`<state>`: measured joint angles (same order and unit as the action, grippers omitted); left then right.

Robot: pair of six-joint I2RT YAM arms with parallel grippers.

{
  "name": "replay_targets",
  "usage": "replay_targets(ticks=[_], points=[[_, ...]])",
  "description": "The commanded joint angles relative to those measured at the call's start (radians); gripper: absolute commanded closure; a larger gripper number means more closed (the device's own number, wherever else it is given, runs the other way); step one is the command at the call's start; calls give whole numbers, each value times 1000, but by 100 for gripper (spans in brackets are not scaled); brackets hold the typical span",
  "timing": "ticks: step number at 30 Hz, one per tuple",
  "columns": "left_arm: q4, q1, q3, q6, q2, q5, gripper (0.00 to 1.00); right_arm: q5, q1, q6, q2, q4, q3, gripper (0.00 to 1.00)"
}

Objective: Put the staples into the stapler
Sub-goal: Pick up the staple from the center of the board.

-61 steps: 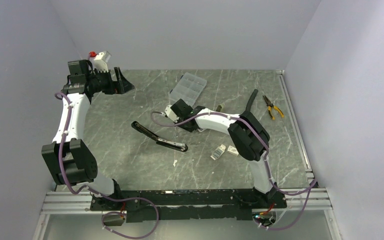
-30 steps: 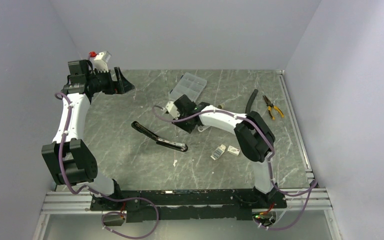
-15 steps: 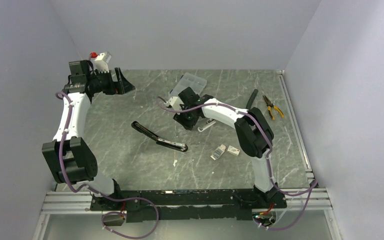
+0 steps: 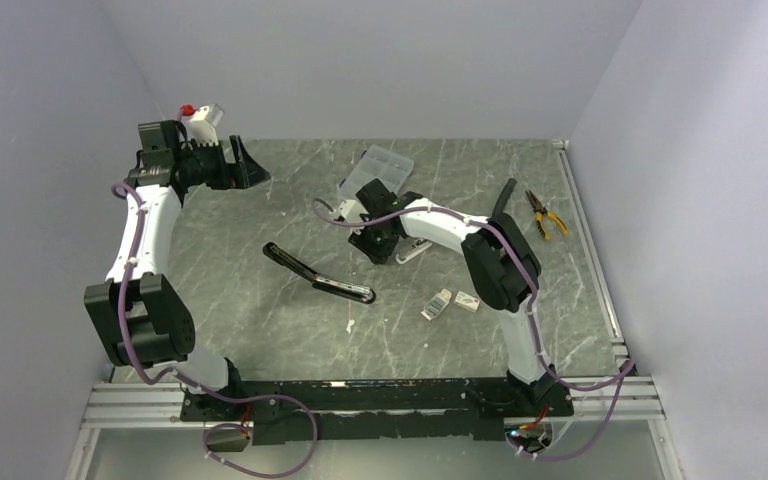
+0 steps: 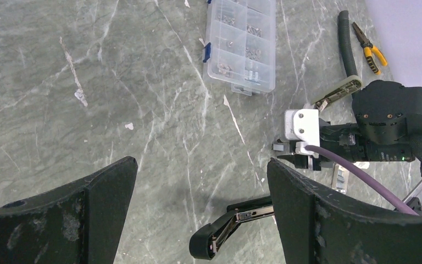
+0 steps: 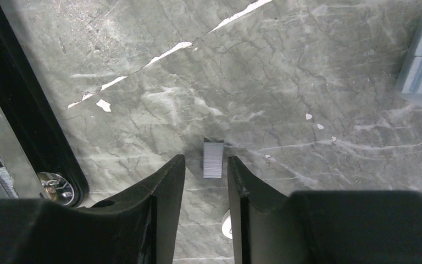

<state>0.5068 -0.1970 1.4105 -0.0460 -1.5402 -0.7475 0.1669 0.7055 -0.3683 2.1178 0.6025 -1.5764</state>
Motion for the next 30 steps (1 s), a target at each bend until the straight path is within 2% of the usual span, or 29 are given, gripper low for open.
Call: replay_targets(ticks=[1,17,23,30], points=[[4,-4,24,-8,6,-27,6,25,-10,-11,12,-1,-24,64],[7,-4,26,-4,9,-18,6,15,-14,16,1,-11,-4,86],[4,-4,26,-3,14,-8,6,-5,-11,39,-52,9,-44,90],[13,-4,38,-2,-2,12,6,-27,50,70,-114,56,-82,92]])
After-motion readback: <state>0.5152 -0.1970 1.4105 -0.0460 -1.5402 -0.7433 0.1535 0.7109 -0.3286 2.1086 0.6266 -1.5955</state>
